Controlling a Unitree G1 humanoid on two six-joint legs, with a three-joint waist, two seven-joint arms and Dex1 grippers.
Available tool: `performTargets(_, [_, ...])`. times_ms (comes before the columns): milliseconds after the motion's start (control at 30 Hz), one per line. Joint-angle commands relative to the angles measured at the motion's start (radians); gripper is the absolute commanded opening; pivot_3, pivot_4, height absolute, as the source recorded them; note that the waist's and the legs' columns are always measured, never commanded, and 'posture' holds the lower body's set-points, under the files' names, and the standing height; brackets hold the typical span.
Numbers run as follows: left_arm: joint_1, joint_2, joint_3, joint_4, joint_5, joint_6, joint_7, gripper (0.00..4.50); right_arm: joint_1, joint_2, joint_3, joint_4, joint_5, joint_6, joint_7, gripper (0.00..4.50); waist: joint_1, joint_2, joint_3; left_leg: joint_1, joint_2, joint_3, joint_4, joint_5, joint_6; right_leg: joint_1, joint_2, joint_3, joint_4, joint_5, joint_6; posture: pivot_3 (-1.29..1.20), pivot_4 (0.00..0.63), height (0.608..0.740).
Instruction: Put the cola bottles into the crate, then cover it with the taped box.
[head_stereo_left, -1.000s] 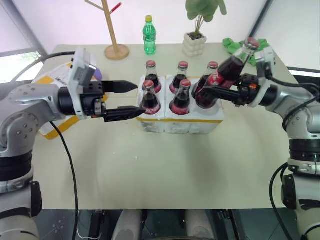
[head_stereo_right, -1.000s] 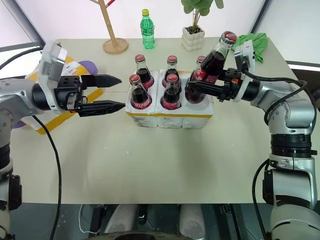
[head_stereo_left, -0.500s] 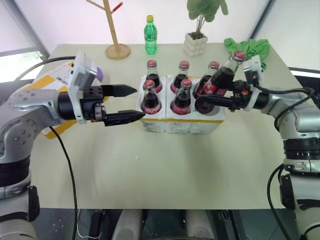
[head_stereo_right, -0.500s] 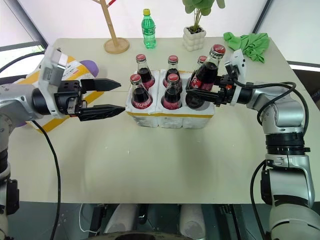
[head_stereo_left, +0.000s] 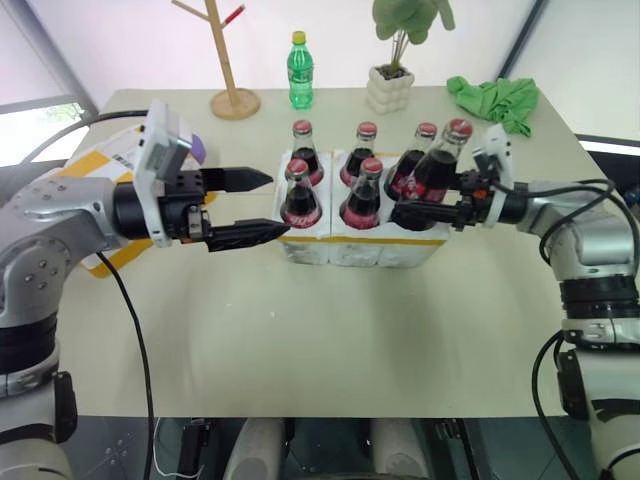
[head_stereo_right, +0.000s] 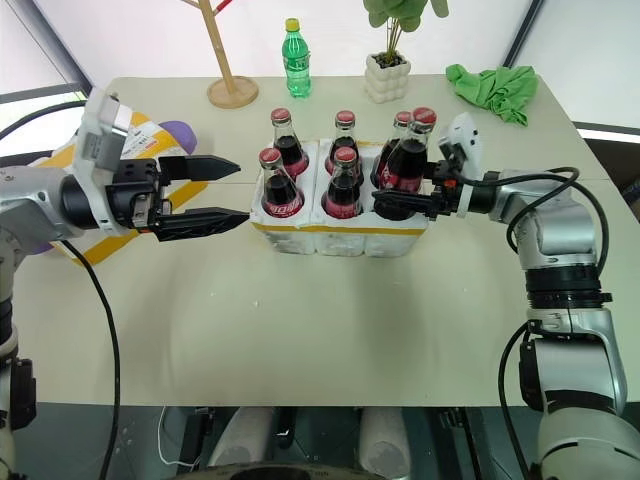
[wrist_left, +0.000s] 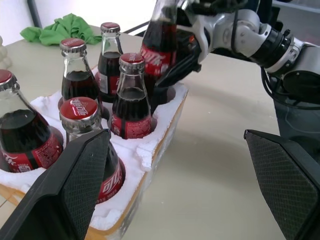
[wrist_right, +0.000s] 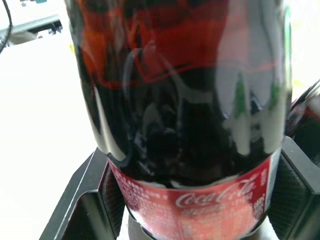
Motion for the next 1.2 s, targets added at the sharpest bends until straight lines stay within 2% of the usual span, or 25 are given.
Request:
performTargets(33, [-0.022,0.011,0.014,-0.015,-0.013,-0.015,-0.003,4.5,-0.035,0.009,-0.008,0.007,-0.017,-0.028,-0.015,4.44,0.0,0.0,0.0,0.0,0.0,0.0,0.0,0.0,0.0,0.0,0.0,0.0,0.001,0.0,0.0,0.0,0.15,0.74])
performTargets(300, [-0.008,0.019,0.027,-0.006,0.0,-0.027,-0.006,4.5,-0.045,0.003,-0.029,-0.008,-0.012,-0.016,-0.022,4.44,0.001,0.0,0.0,0.001,0.0,0.0,0.0,0.001,-0.001,0.0,0.0,0.001,0.001,0.0,0.0,0.0,0.15,0.74])
performTargets(433, [0.018,0.039,0.067,0.005,0.016,-0.038,0.014,4.5,-0.049,-0.036,-0.054,-0.03,0.008,-0.002,0.003,4.44,0.001,0.0,0.0,0.001,0.0,0.0,0.0,0.001,-0.001,0.0,0.0,0.001,0.001,0.0,0.0,0.0,0.15,0.74])
performTargets(567, [0.083,0.077,0.159,-0.01,0.057,-0.063,0.076,4.5,-0.057,-0.126,-0.11,-0.065,0.063,0.011,0.088,4.44,0.002,0.0,0.0,0.0,0.0,0.0,0.0,0.001,-0.001,0.0,0.0,0.001,0.001,0.0,0.0,0.0,0.15,0.74])
performTargets(700, [0.198,0.144,0.242,-0.047,0.188,-0.133,0.135,4.5,-0.098,-0.232,-0.16,-0.061,0.096,0.026,0.149,4.44,0.0,0.0,0.0,0.0,0.0,0.0,-0.001,0.001,-0.001,-0.001,0.0,0.001,0.001,0.0,0.0,0.0,0.15,0.74])
performTargets(867, [0.376,0.173,0.347,-0.13,0.34,-0.198,0.21,4.5,-0.167,-0.299,-0.169,-0.021,0.124,0.1,0.188,4.44,-0.002,0.0,0.0,0.001,0.001,0.002,-0.001,0.001,-0.001,-0.002,0.0,0.002,0.001,0.0,-0.001,0.0,0.15,0.74])
performTargets(1000, [0.549,0.177,0.417,-0.211,0.508,-0.28,0.242,4.5,-0.185,-0.292,-0.178,-0.059,0.151,0.092,0.216,4.44,0.0,0.0,0.0,0.0,0.001,0.002,-0.001,0.001,-0.001,-0.002,0.0,0.002,0.0,-0.002,-0.004,0.0,0.15,0.74])
performTargets(1100, [0.668,0.157,0.483,-0.251,0.678,-0.396,0.283,4.5,-0.197,-0.275,-0.172,-0.079,0.182,0.112,0.238,4.44,0.001,0.0,0.0,-0.001,0.001,0.003,-0.002,0.001,-0.001,-0.004,0.0,0.003,0.0,-0.002,-0.004,0.0,0.15,0.74])
performTargets(1200, [0.8,0.115,0.547,-0.289,0.783,-0.433,0.287,4.5,-0.172,-0.269,-0.162,-0.116,0.216,0.14,0.277,4.44,0.002,0.0,0.0,-0.001,0.001,0.003,-0.002,0.0,-0.001,-0.005,0.0,0.003,0.0,-0.002,-0.005,0.0,0.15,0.74])
